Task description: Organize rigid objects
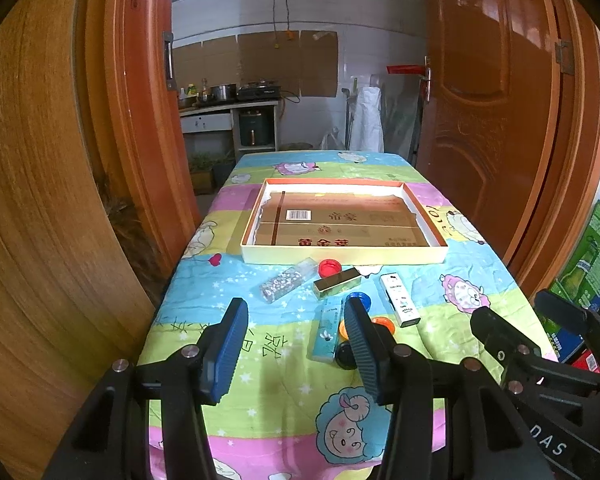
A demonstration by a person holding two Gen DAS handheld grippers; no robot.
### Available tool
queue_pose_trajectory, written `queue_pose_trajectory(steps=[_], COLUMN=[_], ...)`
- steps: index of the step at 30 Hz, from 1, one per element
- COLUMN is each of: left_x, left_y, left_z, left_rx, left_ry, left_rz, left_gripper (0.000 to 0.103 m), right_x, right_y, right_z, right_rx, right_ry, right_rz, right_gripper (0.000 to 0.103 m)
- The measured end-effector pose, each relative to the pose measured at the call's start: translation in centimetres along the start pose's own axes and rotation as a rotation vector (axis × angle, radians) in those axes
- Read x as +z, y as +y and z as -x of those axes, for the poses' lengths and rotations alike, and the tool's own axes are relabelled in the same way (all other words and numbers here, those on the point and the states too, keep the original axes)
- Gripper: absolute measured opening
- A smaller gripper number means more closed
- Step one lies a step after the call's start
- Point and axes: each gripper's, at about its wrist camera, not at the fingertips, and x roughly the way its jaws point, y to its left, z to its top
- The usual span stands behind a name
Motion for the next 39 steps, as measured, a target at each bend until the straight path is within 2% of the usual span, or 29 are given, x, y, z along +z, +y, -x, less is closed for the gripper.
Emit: queue_pose_trajectory(steps=[13,28,39], left_x=[-1.0,-1.1,-1.1], left_y=[0.7,0.3,1.1], left_z=[0.3,-0.1,-2.7], left_rx=[-0.009,-0.005,-0.060], left_ry=[0.014,0.019,0.048], left_rz=[0.025,0.003,0.001], left_gripper=[0.051,0.051,0.051], right_x=[-0.9,-1.1,-1.4], right_y=[0.5,-0.1,-0.6], right_z=[1.0,0.5,-1.5], right_rx=[0.012,0.017,0.062], right_ry=[-0.009,0.007,0.035], right_rz=[0.021,-0.002,-0.008], right_gripper=[0.079,0.079,0.079])
